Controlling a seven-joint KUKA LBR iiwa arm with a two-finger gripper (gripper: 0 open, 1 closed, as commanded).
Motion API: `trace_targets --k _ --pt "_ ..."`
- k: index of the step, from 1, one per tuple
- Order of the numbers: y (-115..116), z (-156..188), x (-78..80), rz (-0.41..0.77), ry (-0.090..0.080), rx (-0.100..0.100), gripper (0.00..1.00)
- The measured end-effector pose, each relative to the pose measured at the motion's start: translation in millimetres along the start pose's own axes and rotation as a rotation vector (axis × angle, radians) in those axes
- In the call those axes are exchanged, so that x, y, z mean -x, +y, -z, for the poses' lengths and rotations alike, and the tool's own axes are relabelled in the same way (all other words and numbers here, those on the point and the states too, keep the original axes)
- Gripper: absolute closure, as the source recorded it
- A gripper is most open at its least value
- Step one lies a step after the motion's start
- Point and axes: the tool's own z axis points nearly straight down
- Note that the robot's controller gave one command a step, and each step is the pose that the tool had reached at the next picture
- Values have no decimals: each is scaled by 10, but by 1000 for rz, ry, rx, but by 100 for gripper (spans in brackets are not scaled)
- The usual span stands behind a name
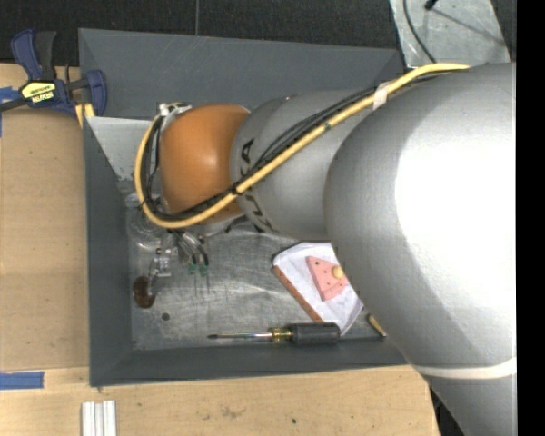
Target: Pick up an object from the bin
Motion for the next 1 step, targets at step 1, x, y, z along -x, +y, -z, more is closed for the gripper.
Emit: trace_targets --k 1 --pt "44 -15 -189 17 2 1 0"
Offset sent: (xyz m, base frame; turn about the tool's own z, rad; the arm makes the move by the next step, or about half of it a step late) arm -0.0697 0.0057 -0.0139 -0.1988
